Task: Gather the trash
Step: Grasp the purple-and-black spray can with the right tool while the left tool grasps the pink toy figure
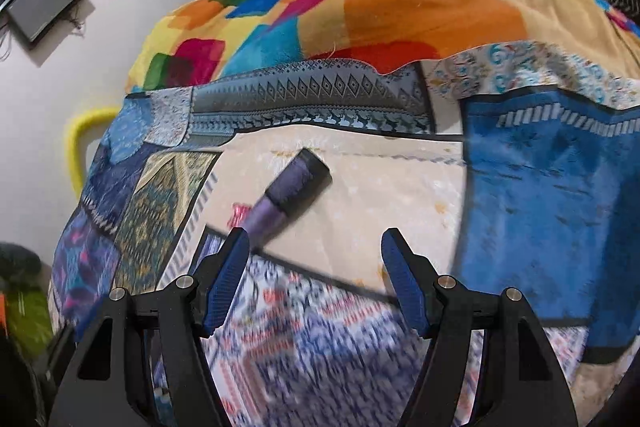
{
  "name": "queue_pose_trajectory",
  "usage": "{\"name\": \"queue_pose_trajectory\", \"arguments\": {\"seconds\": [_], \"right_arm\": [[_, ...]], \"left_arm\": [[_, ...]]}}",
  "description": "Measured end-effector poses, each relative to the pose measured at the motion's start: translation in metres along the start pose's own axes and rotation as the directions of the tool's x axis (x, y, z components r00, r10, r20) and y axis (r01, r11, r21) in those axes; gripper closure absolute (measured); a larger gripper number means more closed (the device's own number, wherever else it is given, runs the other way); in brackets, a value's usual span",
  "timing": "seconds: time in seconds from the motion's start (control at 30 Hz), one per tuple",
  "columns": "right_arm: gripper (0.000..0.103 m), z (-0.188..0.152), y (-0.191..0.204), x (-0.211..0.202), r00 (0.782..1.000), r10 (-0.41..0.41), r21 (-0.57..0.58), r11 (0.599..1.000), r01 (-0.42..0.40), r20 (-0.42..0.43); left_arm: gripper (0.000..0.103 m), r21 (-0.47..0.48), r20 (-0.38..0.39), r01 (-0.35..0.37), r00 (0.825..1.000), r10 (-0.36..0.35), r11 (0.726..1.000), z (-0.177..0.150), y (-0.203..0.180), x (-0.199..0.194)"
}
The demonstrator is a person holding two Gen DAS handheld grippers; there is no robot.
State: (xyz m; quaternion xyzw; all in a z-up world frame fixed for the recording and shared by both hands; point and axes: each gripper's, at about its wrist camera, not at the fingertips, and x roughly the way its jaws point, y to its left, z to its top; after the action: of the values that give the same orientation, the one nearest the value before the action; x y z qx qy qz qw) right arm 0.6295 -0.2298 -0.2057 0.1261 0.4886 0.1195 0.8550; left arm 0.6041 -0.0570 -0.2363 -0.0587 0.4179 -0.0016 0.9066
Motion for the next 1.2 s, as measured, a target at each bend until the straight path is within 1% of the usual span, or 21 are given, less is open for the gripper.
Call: {"name": "queue_pose_trajectory", "arguments": {"seconds": [0.13, 0.23, 0.33, 0.43, 0.53, 0.6, 0.67, 0.73, 0.77, 0.83, 0.93, 1.07, 1.2], "right_arm": [[0.038, 0.012, 0.005, 0.021, 0.999, -0.017, 0.036, 0.999, 0.018, -0.027], [0.040, 0.018, 0.012, 0.031, 0.998, -0.049, 0.029, 0.998, 0.050, -0.027], [0.050, 0.020, 0.022, 0.040, 0.994, -0.106, -0.019, 0.994, 0.106, -0.029], [0.057, 0.015, 0.029, 0.041, 0.993, -0.119, -0.071, 0.991, 0.117, -0.024], [0.079, 0.009, 0.033, 0.041, 0.995, -0.085, -0.127, 0.989, 0.078, -0.049], [0.079, 0.001, 0.034, 0.036, 0.993, -0.109, -0.185, 0.978, 0.100, -0.038], [0.079, -0.005, 0.029, 0.031, 0.995, -0.099, -0.211, 0.973, 0.090, -0.032], [0.079, -0.008, 0.022, 0.026, 0.995, -0.088, -0.215, 0.974, 0.078, -0.037], [0.079, -0.010, 0.017, 0.023, 0.996, -0.085, -0.218, 0.973, 0.075, -0.037], [0.079, -0.014, 0.009, 0.018, 0.996, -0.088, -0.229, 0.970, 0.080, -0.027], [0.079, -0.017, -0.011, 0.004, 0.997, -0.070, -0.219, 0.974, 0.064, -0.022], [0.079, -0.019, -0.024, -0.010, 0.999, -0.054, -0.212, 0.976, 0.052, -0.001], [0.079, -0.020, -0.030, -0.019, 0.999, -0.029, -0.203, 0.979, 0.031, 0.015]], "left_arm": [[0.042, -0.004, -0.001, -0.014, 1.000, 0.014, 1.000, 0.003, 0.003, 0.009], [0.042, 0.005, 0.000, -0.022, 1.000, 0.022, 1.000, 0.004, 0.003, 0.012], [0.042, 0.010, -0.002, -0.026, 1.000, 0.026, 1.000, 0.005, 0.003, 0.016], [0.042, 0.011, -0.011, -0.026, 1.000, 0.026, 1.000, 0.007, 0.002, 0.020], [0.046, 0.015, -0.018, -0.021, 1.000, 0.021, 1.000, 0.009, 0.000, 0.024], [0.049, 0.017, -0.027, -0.011, 1.000, 0.012, 1.000, 0.012, -0.003, 0.028], [0.053, 0.012, -0.039, 0.004, 0.999, -0.004, 1.000, 0.015, -0.005, 0.033], [0.054, 0.007, -0.057, 0.022, 0.998, -0.022, 1.000, 0.017, -0.008, 0.040], [0.056, 0.008, -0.066, 0.032, 0.997, -0.032, 0.999, 0.018, -0.011, 0.044], [0.057, 0.014, -0.082, 0.054, 0.995, -0.053, 0.998, 0.021, -0.017, 0.052], [0.058, 0.028, -0.098, 0.062, 0.993, -0.059, 0.998, 0.026, -0.027, 0.063], [0.060, 0.045, -0.103, 0.081, 0.992, -0.076, 0.996, 0.035, -0.041, 0.077], [0.076, 0.069, -0.130, 0.061, 0.990, -0.052, 0.996, 0.040, -0.052, 0.096]]}}
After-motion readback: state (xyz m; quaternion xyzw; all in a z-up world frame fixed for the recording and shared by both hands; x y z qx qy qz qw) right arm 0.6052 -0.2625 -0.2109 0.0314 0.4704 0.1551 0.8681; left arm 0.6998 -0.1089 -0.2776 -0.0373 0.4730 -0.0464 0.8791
